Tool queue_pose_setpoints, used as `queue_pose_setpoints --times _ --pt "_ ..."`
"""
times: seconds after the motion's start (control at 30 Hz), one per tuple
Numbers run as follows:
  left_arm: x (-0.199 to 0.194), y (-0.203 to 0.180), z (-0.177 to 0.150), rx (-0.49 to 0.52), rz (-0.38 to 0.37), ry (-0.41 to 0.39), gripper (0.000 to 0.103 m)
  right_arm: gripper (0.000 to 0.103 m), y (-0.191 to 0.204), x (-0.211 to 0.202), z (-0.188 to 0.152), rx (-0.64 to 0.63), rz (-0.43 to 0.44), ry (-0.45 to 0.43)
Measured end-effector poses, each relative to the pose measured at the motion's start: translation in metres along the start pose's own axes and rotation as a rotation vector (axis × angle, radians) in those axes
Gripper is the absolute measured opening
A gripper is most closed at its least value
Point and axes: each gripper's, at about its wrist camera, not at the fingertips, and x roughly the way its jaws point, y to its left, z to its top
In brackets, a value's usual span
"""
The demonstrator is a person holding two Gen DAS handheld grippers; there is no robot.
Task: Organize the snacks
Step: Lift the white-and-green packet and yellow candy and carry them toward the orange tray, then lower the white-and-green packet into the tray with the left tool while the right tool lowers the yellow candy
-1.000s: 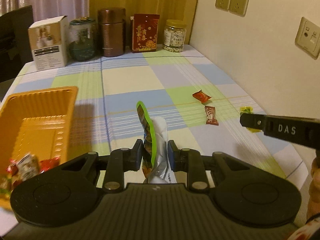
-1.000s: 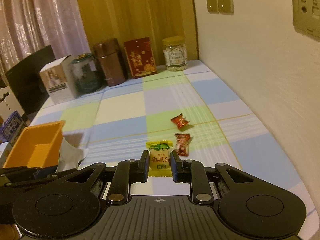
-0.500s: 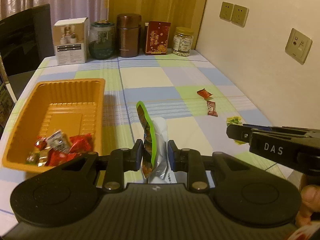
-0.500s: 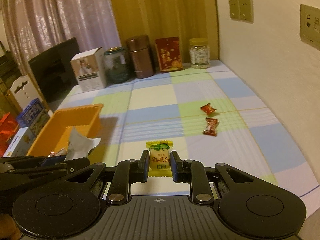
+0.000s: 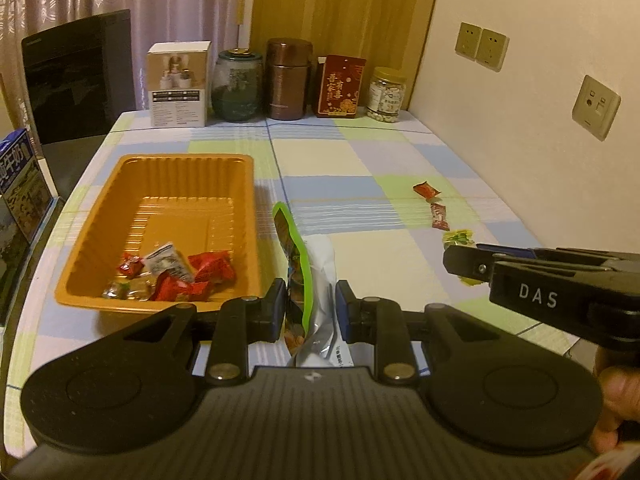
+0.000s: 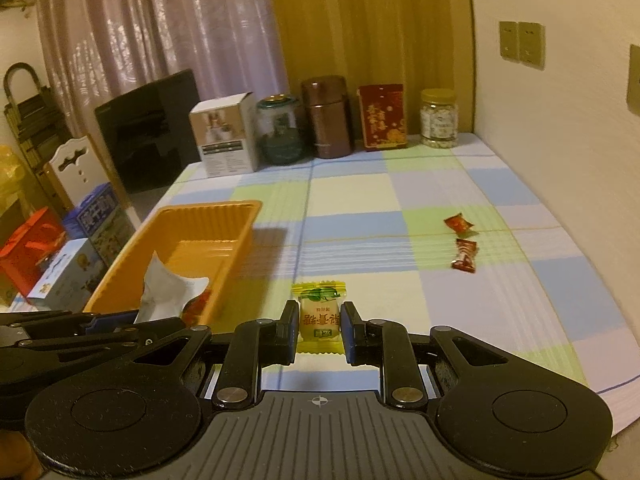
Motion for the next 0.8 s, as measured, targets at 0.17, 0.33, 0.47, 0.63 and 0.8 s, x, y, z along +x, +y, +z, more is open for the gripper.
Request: queue_pose_setpoints --times 0.17,0.33,0.47,0.63,0.8 --pt "-0.008 0.013 -0.004 -0.012 0.017 -0.003 0.023 0.022 0.015 0.002 -0.002 -0.021 0.02 0.005" --pt "-0.015 0.024 -0.005 -0.027 0.031 -0.007 0.023 0.022 0.026 0.006 -0.003 -0.037 0.04 0.015" --pt "-0.019 0.036 -0.005 -0.039 0.047 -0.01 0.023 0.022 0.037 0.011 -0.004 -0.052 0.056 0.024" --pt "-0.024 0.052 -0.004 -0.048 0.072 -0.01 0.023 0.022 0.052 0.02 -0.001 -0.07 0.081 0.031" --pt "-0.027 0.067 -0.001 -0.056 0.091 -0.01 0.023 0.022 0.066 0.03 0.0 -0.085 0.104 0.041"
